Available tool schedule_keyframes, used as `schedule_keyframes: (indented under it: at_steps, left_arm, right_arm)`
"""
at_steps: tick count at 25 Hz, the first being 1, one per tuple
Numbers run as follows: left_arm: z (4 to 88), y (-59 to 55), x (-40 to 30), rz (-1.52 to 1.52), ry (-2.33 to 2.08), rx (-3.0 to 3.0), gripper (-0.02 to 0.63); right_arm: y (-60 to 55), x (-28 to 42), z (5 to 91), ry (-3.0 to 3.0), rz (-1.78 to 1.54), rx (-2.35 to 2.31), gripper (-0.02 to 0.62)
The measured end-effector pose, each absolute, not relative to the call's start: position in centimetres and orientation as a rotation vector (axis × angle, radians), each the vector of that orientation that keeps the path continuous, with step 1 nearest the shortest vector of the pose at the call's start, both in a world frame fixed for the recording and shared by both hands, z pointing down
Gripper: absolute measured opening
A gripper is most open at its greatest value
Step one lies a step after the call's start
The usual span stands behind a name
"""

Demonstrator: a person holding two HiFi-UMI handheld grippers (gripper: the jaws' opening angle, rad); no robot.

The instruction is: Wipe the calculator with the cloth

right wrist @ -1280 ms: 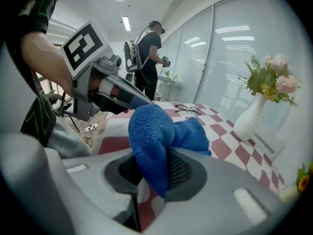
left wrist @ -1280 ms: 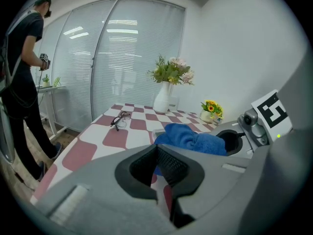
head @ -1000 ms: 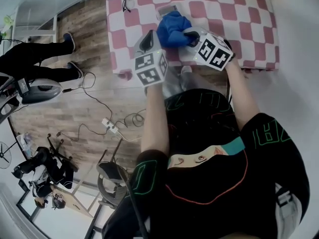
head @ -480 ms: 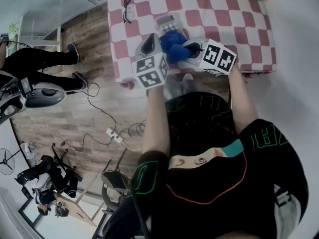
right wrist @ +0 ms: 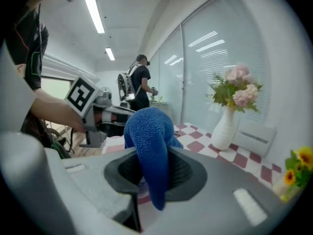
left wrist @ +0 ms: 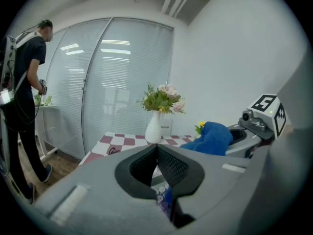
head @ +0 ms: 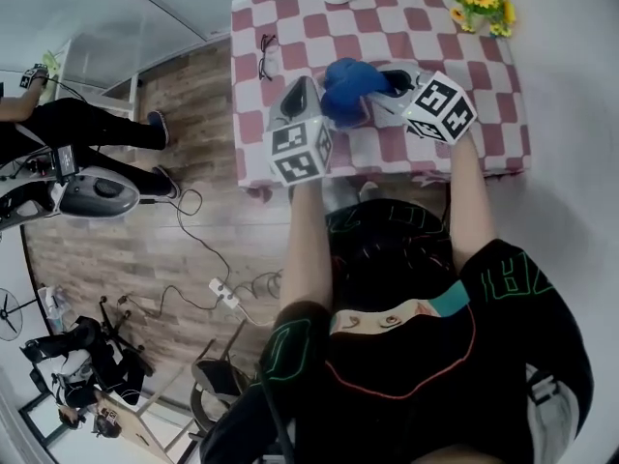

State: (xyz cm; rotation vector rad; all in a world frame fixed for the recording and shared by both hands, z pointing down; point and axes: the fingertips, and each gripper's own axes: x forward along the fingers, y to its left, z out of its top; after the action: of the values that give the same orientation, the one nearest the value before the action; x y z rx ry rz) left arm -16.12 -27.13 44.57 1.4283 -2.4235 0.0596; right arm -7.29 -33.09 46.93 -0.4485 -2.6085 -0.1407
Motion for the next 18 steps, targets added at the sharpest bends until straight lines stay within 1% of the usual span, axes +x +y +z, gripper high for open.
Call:
schedule_keyframes:
  at_steps: [5, 13, 18]
  left_arm:
    - [41.0, -28.7, -17.6, 0.019, -2.505, 1.486, 0.011]
    - [34.8, -29.7, -19.0, -0.054, -2.613, 1.531, 0.011]
    - [32.0, -30.4, -19.7, -0.007, -2.695, 1.574, 0.011]
  right_arm:
    - [-37.8, -10.0, 43.5, -2.705, -0.135, -0.255, 0.101]
    - [-42.4, -10.2, 36.9, -2.892, -0.026, 0.126, 0.103]
    - [-42.6, -9.8, 33.5, -3.068, 0.007, 0.196, 0.094]
